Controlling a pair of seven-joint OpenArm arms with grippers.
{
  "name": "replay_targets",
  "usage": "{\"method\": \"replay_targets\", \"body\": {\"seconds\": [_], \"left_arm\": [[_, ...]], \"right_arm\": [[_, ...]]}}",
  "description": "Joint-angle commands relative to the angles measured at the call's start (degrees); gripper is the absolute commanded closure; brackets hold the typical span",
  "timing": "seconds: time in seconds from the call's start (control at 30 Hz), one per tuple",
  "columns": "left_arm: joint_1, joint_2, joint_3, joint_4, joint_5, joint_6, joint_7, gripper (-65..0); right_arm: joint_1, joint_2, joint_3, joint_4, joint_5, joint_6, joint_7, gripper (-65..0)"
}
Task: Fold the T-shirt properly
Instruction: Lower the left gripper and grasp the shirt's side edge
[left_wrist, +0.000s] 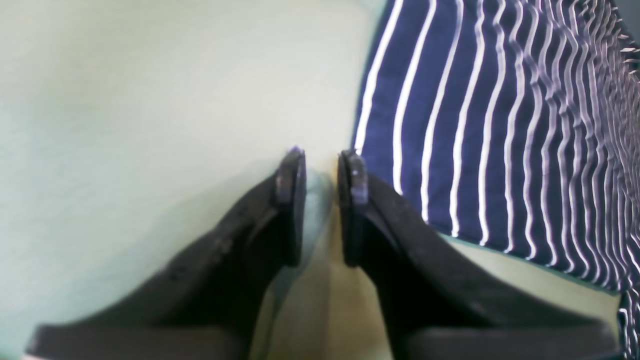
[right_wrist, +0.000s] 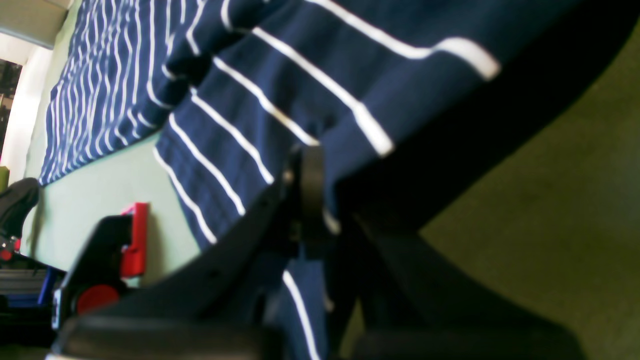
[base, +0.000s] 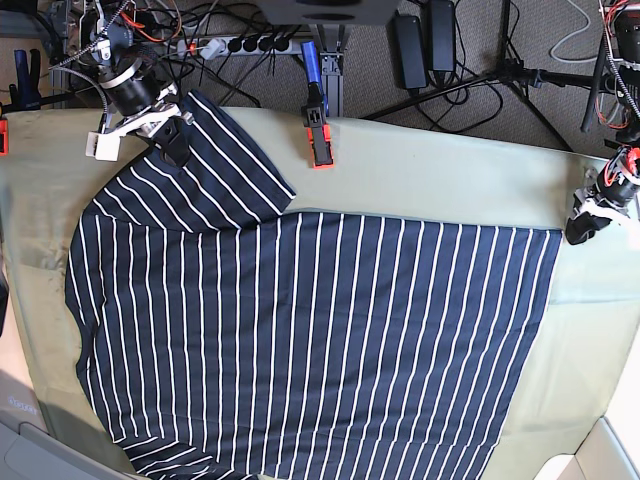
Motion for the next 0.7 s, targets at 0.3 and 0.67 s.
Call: {"method": "replay_targets", "body": {"seconds": [0.3, 0.67], "left_arm": [[-2.69, 0.0, 4.63, 0.66, -2.14, -5.68, 0.63, -29.3], [-6.49, -0.07, 4.61, 0.66, -2.4, -5.68, 1.16, -29.3]], "right_arm": [[-0.42, 0.33, -0.04, 0.07, -1.9, 2.14, -1.92, 0.0], [-0.39, 0.33, -0.04, 0.07, -1.9, 2.16, -1.9, 0.0]]}}
